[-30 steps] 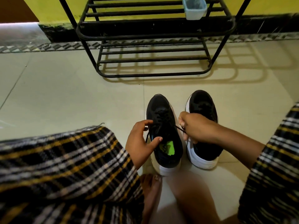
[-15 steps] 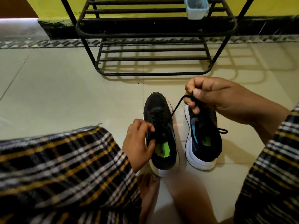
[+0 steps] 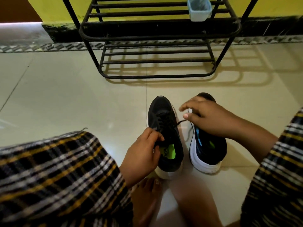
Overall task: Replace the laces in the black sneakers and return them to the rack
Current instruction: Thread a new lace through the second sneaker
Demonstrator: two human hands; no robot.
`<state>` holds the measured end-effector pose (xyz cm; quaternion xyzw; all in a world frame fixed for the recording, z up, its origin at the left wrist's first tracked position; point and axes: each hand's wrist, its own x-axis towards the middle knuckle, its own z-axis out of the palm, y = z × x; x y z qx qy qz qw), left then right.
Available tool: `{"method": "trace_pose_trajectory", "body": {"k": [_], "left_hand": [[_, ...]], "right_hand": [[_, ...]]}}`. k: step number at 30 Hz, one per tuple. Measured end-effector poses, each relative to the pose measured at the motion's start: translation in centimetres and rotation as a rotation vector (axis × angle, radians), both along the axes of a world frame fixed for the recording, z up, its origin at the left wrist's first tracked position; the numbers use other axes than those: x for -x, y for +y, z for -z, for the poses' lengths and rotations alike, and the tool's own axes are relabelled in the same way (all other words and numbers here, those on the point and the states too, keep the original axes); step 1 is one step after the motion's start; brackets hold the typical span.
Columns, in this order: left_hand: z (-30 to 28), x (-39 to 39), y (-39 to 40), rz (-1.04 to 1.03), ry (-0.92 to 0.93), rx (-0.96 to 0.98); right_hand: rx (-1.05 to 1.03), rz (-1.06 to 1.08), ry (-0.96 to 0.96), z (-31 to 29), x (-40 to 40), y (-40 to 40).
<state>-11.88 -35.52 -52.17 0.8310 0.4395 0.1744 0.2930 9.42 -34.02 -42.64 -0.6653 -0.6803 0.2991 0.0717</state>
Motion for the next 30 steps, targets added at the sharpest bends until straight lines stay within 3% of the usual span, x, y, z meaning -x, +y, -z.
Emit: {"method": "trace_pose_trajectory", "body": {"k": [5, 10, 14, 17, 22, 26, 30], "left_hand": [[0.0, 0.2, 0.0, -0.184, 0.069, 0.139], [-0.8, -0.8, 0.8, -0.231, 0.028, 0.160], [-1.5, -1.4, 2.3, -0.210, 0.145, 0.114], [-1.6, -1.2, 2.6, -0.182, 0.199, 0.096], [-1.5, -0.8, 2.4, -0.212, 0.137, 0.143], [-1.4, -0.7, 2.8, -0.242, -0.051, 0.403], [-2.0, -1.3, 2.8, -0.331, -0.281, 0.758]], "right_hand": [[0.324, -0.054, 0.076, 2.5, 1.4, -0.7], [0.106, 0.084, 0.006, 5.0, 2.5, -1.3], [-0.029, -0.003, -0.194, 5.3, 3.5, -1.2], [-0.052, 0.001, -0.192, 5.6, 3.2, -0.9], [-0.013, 0.108, -0.022, 6.3, 2.2, -1.0], [-0.017, 0.274, 0.166, 7.2, 2.3, -1.6], [0.161, 0.637, 0.675, 7.1, 2.7, -1.5]]}}
